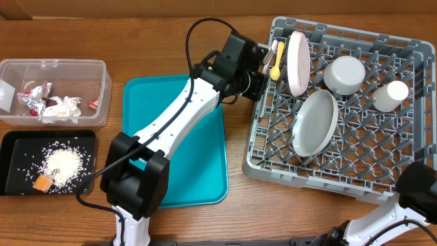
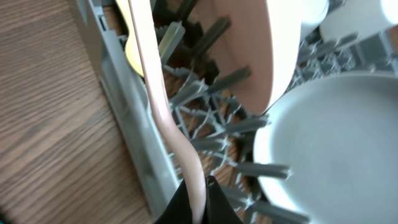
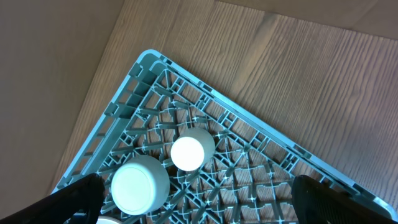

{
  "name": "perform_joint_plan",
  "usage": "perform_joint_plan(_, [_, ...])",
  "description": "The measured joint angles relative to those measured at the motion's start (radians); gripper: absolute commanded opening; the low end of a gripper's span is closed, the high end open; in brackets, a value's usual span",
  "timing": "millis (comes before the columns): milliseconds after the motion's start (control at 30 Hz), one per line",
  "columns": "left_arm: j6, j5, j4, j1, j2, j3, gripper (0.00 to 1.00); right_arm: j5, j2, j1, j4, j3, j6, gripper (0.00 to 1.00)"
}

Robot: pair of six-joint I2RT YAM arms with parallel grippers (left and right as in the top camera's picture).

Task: Sort waste into correct bins and load items into the dishwasher rack

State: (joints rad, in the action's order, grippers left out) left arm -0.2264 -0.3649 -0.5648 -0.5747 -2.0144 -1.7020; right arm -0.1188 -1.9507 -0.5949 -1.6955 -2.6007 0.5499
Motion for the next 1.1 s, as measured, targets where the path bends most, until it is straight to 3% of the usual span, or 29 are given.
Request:
perform_joint_plan(200, [-0.101, -0.006, 0.082, -0.009, -0.001, 0.0, 0.04, 0.0, 0.0, 0.0, 0.0, 0.0, 0.0, 1.0])
perform_joint_plan(633, [-0.172, -0.011, 0.174, -0.039, -0.092, 0.0, 0.04, 0.0, 0.0, 0.0, 0.0, 0.0, 0.0, 1.0])
perform_joint_plan(767, [-0.192, -0.011, 0.201, -0.045, -0.103, 0.0, 0.11, 0.0, 0.0, 0.0, 0.0, 0.0, 0.0, 1.0])
perform_joint_plan(900, [-0.204, -0.014, 0.206, -0.046, -0.103, 0.0, 0.25, 0.0, 0.0, 0.0, 0.0, 0.0, 0.0, 1.0])
perform_joint_plan(1100, [-0.215, -0.016, 0.207, -0.046, -0.103, 0.0, 0.72, 0.0, 0.0, 0.0, 0.0, 0.0, 0.0, 1.0])
